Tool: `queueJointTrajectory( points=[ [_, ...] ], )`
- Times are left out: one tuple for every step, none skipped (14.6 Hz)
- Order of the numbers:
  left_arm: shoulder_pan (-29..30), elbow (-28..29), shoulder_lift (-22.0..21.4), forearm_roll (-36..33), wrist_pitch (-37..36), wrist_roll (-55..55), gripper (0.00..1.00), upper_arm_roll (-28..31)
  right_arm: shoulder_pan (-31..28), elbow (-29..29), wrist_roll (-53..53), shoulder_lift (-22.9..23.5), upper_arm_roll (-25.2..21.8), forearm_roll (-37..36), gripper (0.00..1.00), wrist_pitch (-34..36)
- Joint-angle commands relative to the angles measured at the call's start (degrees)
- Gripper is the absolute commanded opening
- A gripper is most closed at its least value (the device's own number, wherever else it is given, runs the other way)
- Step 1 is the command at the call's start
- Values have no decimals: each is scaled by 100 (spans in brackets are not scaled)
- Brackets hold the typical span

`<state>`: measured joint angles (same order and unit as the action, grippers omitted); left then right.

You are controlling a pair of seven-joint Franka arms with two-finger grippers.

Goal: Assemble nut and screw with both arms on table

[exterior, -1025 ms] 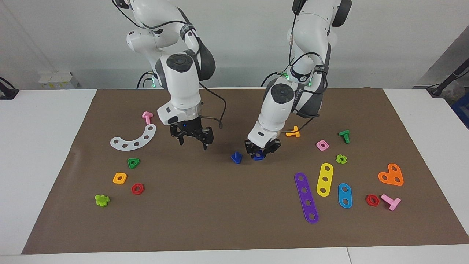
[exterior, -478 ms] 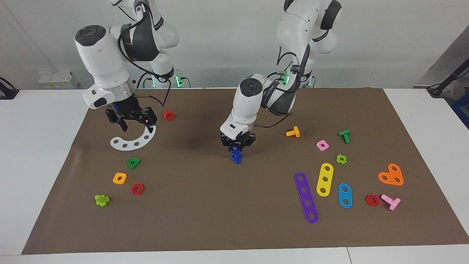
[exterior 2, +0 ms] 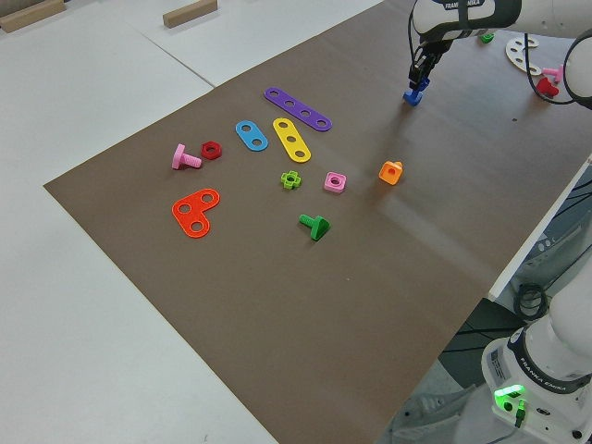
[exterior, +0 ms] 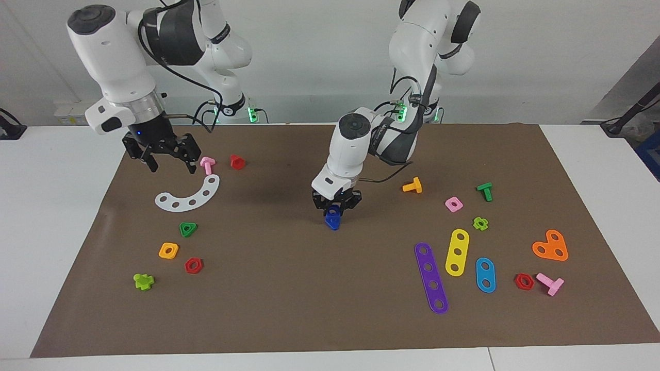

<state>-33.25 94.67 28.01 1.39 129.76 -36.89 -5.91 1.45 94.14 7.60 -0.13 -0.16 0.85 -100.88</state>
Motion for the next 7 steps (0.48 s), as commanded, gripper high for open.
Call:
queueJointTrajectory(
  points=[
    [-32,-28,64,-104,111,-11,0,37,-92,-405,-215,83,43,-32,100,384],
    [-24,-19,125,-174,128,-20,0,37,-83,-397,-276,83,43,-32,100,420],
    [-24,25,152,-253,146,-11,0,37,-92,-371,-355,57,43,-32,100,481],
    [-41,69,152,-280,146,-11,0,37,-92,-327,-416,4,43,-32,100,569],
    [-50,78,152,-280,146,-11,0,37,-83,-266,-434,-31,43,-32,100,657],
    [-59,86,152,-315,146,-2,17,37,-92,-178,-443,-110,43,-32,100,753],
    [-59,113,152,-420,198,7,35,28,-101,-108,-461,-154,34,-32,100,763]
  ],
)
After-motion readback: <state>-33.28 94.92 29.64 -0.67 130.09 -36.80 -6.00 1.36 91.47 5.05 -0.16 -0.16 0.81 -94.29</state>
